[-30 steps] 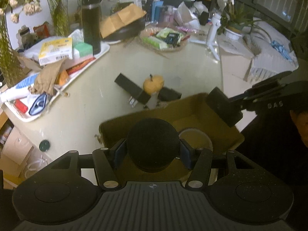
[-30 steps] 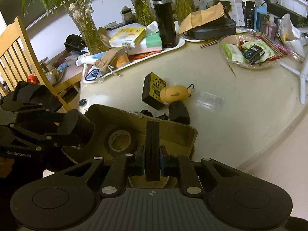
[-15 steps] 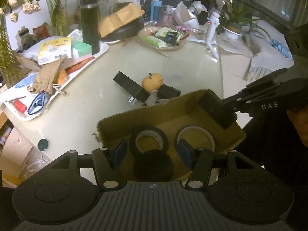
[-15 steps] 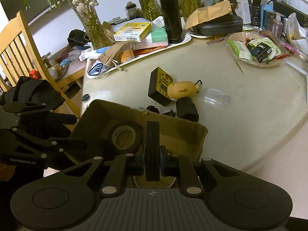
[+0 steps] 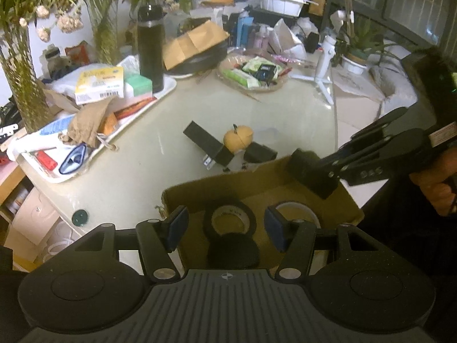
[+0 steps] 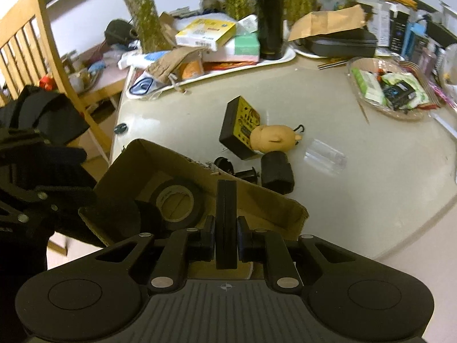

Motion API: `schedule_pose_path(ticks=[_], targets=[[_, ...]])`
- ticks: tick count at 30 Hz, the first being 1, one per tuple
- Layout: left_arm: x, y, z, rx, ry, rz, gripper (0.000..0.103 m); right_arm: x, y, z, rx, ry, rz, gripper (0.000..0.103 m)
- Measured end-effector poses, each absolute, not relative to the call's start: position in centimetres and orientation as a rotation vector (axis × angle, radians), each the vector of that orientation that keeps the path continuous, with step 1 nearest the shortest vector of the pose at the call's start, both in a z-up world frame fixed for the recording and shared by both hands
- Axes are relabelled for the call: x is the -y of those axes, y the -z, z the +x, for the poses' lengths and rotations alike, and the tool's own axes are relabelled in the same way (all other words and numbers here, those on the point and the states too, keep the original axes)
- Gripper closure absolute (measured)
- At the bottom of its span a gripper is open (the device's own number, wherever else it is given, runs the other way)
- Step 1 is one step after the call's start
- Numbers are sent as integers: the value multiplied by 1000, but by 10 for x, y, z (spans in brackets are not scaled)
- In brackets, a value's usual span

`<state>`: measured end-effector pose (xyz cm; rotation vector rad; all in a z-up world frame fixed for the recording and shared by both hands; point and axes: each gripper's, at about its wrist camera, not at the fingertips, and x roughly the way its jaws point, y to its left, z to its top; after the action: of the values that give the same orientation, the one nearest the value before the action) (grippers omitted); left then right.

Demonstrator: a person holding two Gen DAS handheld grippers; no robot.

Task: Organize rigid objects
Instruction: 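Carry the container and block over the box and lower them in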

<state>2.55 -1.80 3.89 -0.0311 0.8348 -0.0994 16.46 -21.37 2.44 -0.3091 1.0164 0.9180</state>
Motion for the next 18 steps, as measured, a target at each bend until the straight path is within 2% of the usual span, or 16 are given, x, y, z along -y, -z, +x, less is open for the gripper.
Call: schedule_pose_path(ticks=[3, 5, 6, 8, 9, 10, 11, 18], targets=[[16, -45, 27, -822, 100, -47, 45, 206, -24, 165, -1022, -959, -338, 82], [16, -48, 28, -814, 100, -55, 45, 202, -27, 163, -1009, -967, -353, 64], [16, -49, 28, -810, 101, -56, 45, 202, -30, 162, -994, -967, -355, 58], [17, -51, 29, -804, 107, -50, 45, 203, -35, 160, -963, -956, -350, 33], [18, -51, 29, -802, 109, -46, 45, 204, -38, 160, -946, -947, -346, 26], [18, -51, 29, -801, 111, -44, 45, 206, -40, 159, -928, -940, -342, 14], [19, -51, 30, -801, 113, -44, 45, 209, -42, 158, -911, -934, -339, 8], [17, -49, 34, -798, 105, -36, 45, 232, -44, 158, -865, -853, -306, 0]])
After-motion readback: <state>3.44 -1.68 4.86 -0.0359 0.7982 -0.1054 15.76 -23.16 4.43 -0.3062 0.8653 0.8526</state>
